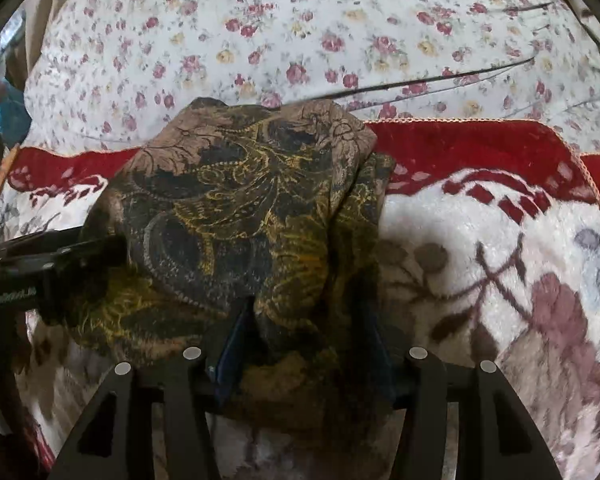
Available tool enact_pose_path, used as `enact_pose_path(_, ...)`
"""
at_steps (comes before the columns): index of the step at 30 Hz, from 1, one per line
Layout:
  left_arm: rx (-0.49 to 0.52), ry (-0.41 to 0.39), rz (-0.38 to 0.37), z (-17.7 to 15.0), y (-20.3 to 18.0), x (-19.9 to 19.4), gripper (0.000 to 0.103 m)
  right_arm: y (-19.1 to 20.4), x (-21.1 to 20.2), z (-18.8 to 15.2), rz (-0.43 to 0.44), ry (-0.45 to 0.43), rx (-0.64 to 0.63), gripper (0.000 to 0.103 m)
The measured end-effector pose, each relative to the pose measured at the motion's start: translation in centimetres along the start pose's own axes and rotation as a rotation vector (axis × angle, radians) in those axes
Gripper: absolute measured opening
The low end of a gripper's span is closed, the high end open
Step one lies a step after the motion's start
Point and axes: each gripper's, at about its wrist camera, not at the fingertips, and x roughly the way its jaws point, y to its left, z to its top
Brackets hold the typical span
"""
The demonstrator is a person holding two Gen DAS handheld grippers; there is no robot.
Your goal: Fold small clothes
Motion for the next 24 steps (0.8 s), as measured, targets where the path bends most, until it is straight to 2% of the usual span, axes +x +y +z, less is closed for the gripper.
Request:
enact_pose_path(4,-0.005,0.003,0.005,-0.2,0.0,0.0,0.074,-0.6,0.4,-0.2,0.032,-0.018,0.021,0.064)
enact_pose_path(8,0.003,0.005,0.003,-0.4,-0.1,-0.1,0.074,-0.5,-0.1,-0.2,0.048,-0.018,0.013,0.065)
enact_pose_path(11,-0.005,0.009,-0.040,-0.1,0.5,-0.6,0.074,-1.3,-1.4,0.6,0.095,-0.026,0.066,0.066)
enact_pose_path(12,-0.021,0.010,-0.065,0.1,0.8,-0.7,0.074,-1.9,-1.8,0.9,0.117,-0.047,0.092,0.069)
enact_pose_path(14,-0.066,0.018,-0.129,0.6,1.6,-0.6,0.074,-3.1,-2.2,1.8,0.132,-0.080,0.152,0.090)
enact_pose_path(17,-0.090,0.050,-0.200,1.3,1.8,0.1,0.074,-4.6,-1.0,3.4,0.129,-0.062,0.200,0.092)
enact_pose_path(21,-0.083,0.063,-0.231,2.4,1.4,1.3,0.075,-5.6,2.4,4.7,0.164,-0.007,0.236,0.092)
enact_pose_path(22,-0.081,0.071,-0.239,2.7,1.3,1.7,0.079,-5.6,3.4,4.9,0.190,0.011,0.240,0.092)
enact_pose_path(24,-0.085,0.080,-0.253,3.1,1.2,2.4,0.080,-5.3,4.7,5.3,0.194,0.025,0.238,0.092)
